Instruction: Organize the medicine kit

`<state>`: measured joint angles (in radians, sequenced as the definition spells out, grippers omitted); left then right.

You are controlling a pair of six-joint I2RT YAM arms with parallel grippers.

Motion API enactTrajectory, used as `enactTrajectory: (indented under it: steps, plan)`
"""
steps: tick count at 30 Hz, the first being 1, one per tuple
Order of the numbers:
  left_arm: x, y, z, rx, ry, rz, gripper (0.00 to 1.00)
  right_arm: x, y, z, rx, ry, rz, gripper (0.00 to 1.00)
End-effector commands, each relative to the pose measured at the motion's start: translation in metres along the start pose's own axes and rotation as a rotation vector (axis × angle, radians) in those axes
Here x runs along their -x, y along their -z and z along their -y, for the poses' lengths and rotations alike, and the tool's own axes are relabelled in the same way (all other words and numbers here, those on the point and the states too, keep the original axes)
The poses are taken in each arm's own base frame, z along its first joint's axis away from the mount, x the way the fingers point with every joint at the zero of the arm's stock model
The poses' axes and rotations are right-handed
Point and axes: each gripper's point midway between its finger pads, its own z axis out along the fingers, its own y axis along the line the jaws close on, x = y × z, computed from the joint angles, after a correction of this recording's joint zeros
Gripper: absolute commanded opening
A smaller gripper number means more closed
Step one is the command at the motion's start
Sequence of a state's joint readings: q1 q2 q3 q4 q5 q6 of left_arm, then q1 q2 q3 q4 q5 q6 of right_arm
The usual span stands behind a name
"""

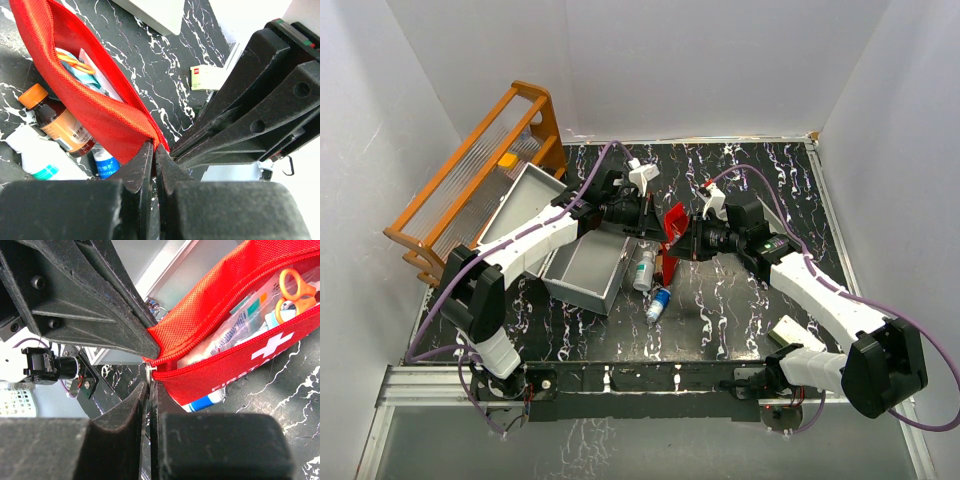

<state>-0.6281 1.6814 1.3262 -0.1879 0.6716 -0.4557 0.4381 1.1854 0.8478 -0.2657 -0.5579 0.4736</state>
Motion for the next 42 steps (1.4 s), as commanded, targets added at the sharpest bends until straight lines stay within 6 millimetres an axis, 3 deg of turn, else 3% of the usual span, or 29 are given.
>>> enactTrajectory:
  steps: [1,16,23,34,42]
  plan:
    - [-0.002,0.009,0.011,-0.045,-0.072,-0.016,0.00,0.019,0.004,-0.011,0.026,0.046,0.055,0.02]
    - [-0.016,0.017,0.017,-0.084,-0.154,-0.079,0.00,0.017,0.001,0.019,-0.167,-0.167,0.074,0.00]
    - [-0.017,0.019,0.016,-0.075,-0.139,-0.104,0.00,0.007,0.000,0.029,-0.235,-0.410,0.069,0.00]
    - [-0.021,0.024,0.020,-0.098,-0.149,-0.128,0.00,0.011,0.011,0.020,-0.208,-0.697,0.140,0.00]
    - [-0.016,0.023,0.022,-0.099,-0.131,-0.102,0.00,0.007,0.012,0.014,-0.124,-1.025,0.199,0.00]
